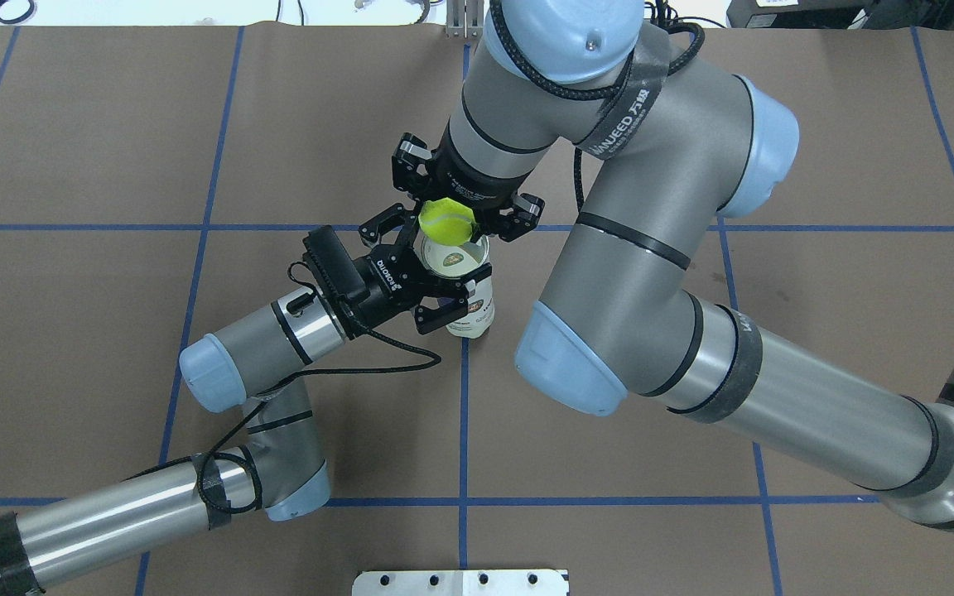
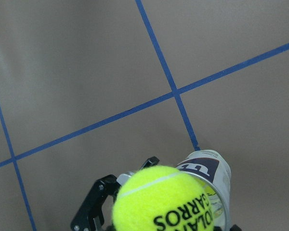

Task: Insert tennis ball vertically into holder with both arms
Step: 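Carry the second ball with the right gripper above the can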

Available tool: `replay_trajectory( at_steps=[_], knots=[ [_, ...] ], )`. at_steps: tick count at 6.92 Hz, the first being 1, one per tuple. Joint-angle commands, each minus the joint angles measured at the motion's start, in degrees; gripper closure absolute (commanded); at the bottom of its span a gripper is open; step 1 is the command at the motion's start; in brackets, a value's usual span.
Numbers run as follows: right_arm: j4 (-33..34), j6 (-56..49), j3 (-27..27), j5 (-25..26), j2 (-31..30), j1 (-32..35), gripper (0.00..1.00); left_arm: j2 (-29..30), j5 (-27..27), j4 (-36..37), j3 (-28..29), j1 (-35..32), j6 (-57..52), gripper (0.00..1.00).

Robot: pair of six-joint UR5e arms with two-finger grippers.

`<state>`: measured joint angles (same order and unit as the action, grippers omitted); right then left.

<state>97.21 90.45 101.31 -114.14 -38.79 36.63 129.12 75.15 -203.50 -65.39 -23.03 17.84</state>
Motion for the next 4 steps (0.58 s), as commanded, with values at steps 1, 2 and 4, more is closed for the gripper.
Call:
replay_trajectory(
  at_steps=[1, 2, 4],
  knots=[
    [0.0, -0.01, 0.2, 0.06, -0.4, -0.15, 1.0, -0.01, 0.0, 0.04, 0.0, 0.0, 0.0, 0.07],
    [0.0, -0.01, 0.38, 0.06, -0.67, -0.16, 0.98, -0.01, 0.0, -0.05, 0.0, 0.0, 0.0, 0.07],
    [0.0, -0.01, 0.73, 0.49, -1.11, -0.77, 0.01, -0.01, 0.0, -0.05, 0.0, 0.0, 0.09, 0.07]
  ],
)
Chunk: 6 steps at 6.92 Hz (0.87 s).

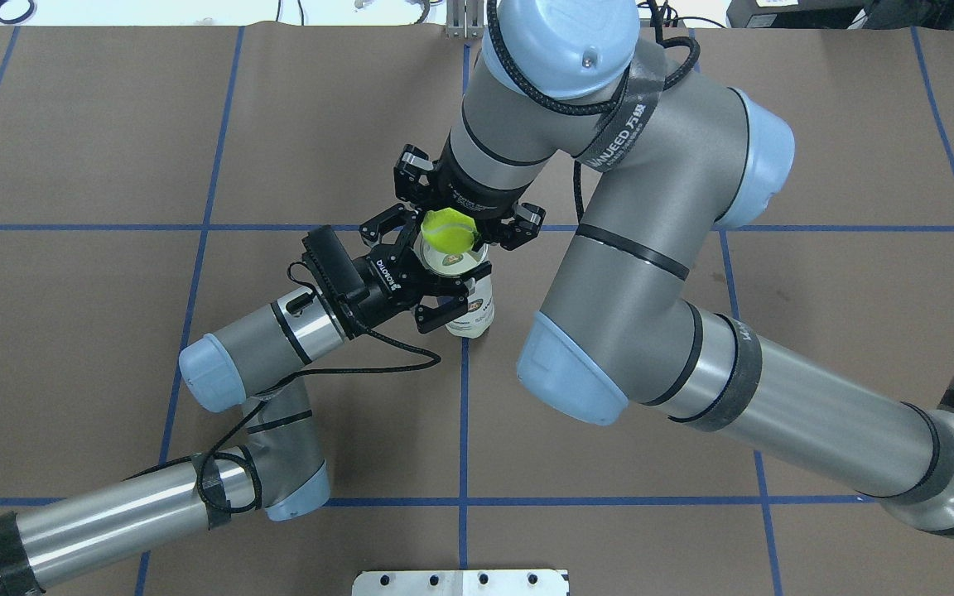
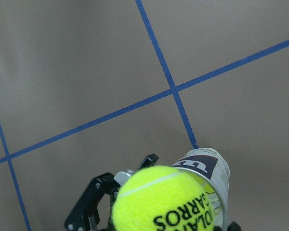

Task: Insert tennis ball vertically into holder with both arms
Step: 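Push the ball down into the can and open the right gripper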

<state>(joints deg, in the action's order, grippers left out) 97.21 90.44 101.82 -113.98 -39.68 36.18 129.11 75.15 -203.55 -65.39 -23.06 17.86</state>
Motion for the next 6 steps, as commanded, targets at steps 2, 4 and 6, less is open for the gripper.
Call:
replay_trajectory(
  at_steps=[2, 4, 6],
  knots=[
    [0.0, 0.0, 0.39, 2.44, -0.31, -1.81, 0.01, 0.17, 0.0, 0.08, 0.0, 0.03, 0.07, 0.07],
    [0.17, -0.09, 2.93, 2.28, -1.01, -1.81, 0.01, 0.26, 0.0, 0.08, 0.0, 0.03, 0.07, 0.07],
    [0.26, -0.17, 5.39, 2.1, -2.59, -1.73, 0.0, 0.17, -0.09, 0.08, -0.18, -0.06, 0.07, 0.06]
  ],
)
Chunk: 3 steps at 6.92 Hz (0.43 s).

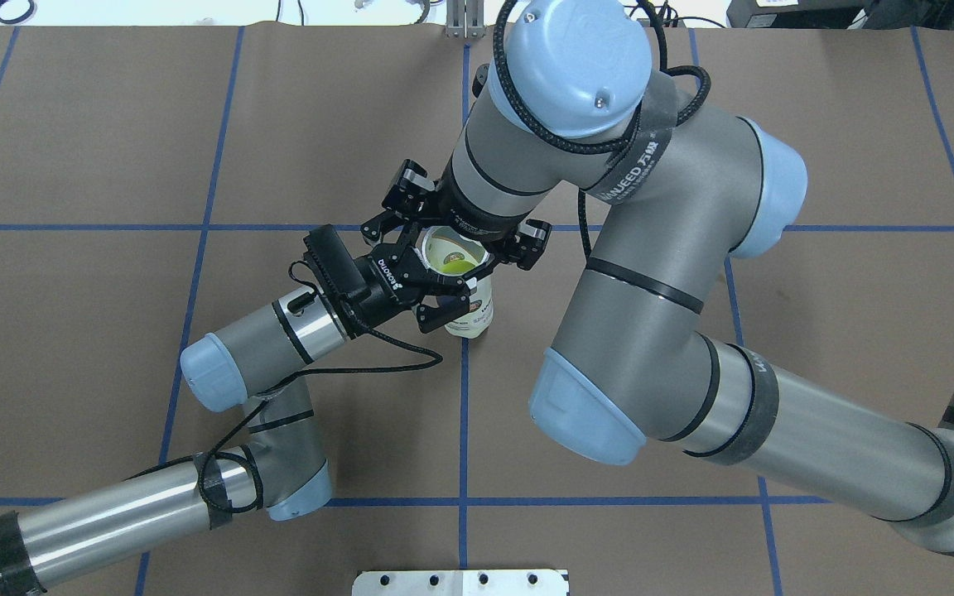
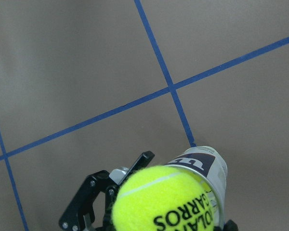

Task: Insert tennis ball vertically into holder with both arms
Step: 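Push the ball down into the can and open the right gripper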

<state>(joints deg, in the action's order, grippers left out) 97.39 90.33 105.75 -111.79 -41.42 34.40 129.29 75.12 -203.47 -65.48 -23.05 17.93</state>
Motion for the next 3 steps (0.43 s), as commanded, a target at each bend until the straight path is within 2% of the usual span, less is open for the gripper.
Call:
replay_trajectory(
  at_steps=[1, 3],
  knots=[
    [0.43, 0.02, 2.08, -0.27, -1.03, 0.23, 0.01, -0.01, -0.41, 0.0, -0.61, 0.03, 0.09, 0.06],
    [1.39, -0.07, 4.1, -0.45, -1.99, 0.84, 0.0, -0.36, -1.47, 0.0, -1.75, 0.11, 0.09, 0.03]
  ],
)
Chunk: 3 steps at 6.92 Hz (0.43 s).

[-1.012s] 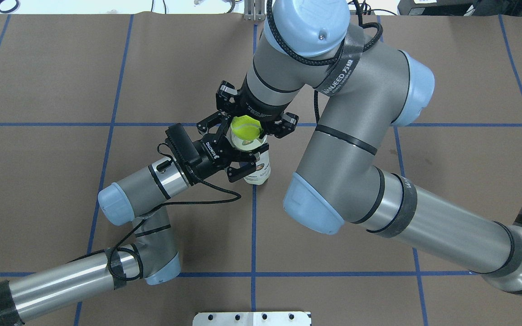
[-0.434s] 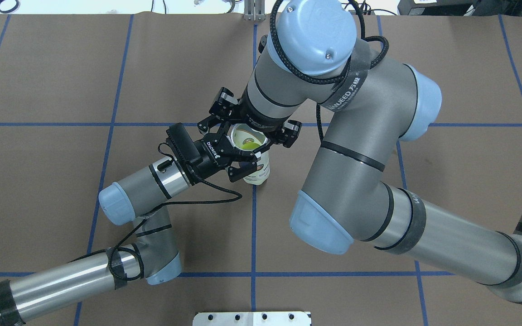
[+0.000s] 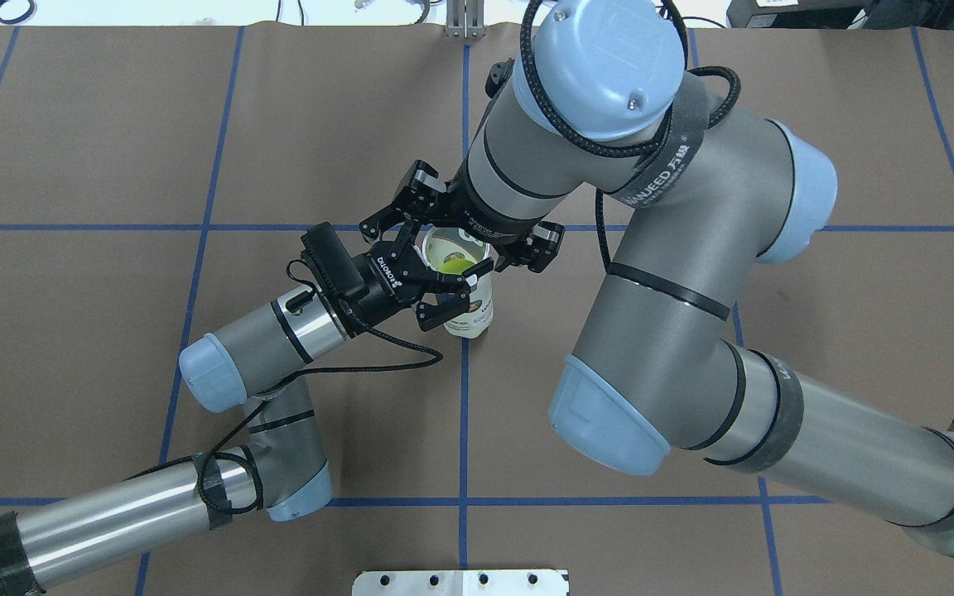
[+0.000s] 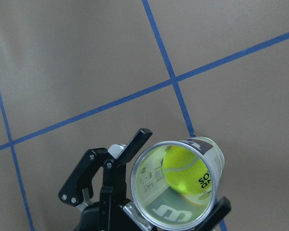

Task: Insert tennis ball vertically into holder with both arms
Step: 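Push the ball down into the can and open the right gripper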

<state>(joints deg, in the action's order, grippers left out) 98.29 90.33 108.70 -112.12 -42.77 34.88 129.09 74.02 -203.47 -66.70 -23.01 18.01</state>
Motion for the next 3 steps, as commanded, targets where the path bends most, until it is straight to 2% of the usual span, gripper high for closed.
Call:
replay_trajectory(
  at_steps=[1, 3],
  knots=[
    [0.5, -0.06, 1.17, -0.29, -1.0, 0.71, 0.01, -0.15, -0.45, 0.0, -0.62, 0.16, 0.01, 0.02],
    [0.41, -0.06, 1.25, -0.38, -1.27, 0.98, 0.0, -0.06, -0.45, -0.09, -1.58, 0.25, 0.53, 0.02]
  ],
)
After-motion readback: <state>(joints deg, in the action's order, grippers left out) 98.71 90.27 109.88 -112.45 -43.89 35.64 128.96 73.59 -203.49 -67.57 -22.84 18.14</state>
